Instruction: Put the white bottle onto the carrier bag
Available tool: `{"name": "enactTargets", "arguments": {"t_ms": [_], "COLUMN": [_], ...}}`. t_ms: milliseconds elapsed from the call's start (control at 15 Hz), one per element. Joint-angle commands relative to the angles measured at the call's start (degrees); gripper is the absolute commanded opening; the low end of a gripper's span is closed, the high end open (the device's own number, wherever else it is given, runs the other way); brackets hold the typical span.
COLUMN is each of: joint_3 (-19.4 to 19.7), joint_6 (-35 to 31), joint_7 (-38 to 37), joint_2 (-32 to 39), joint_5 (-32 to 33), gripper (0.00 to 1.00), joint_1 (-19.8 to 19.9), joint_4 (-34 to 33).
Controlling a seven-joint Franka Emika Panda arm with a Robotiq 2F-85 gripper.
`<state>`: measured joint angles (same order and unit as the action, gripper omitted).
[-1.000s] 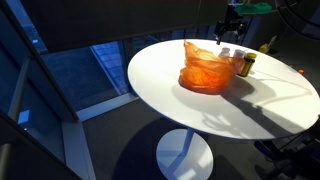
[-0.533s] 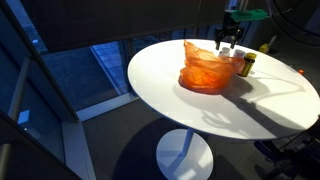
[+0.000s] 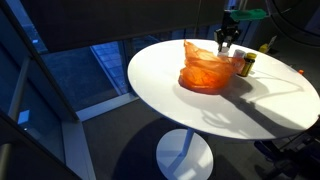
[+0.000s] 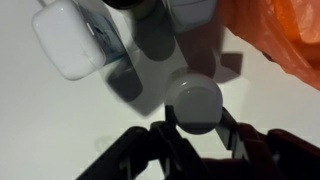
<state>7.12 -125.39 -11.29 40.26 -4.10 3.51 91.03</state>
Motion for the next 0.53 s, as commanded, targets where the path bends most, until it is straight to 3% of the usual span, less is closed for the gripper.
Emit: {"name": "enactTargets", "arguments": {"t_ms": [0, 467], "joint_3": [0.01, -0.32], "joint_6": [2.44, 3.91], "joint_7": [-1.46, -2.65], "joint_2": [-3.49, -12.67], "joint_5": [1.13, 2.04], "gripper": [0.19, 0.19], "joint_1": [-0.75, -3.07], "joint_4": [0.00, 3.29]}}
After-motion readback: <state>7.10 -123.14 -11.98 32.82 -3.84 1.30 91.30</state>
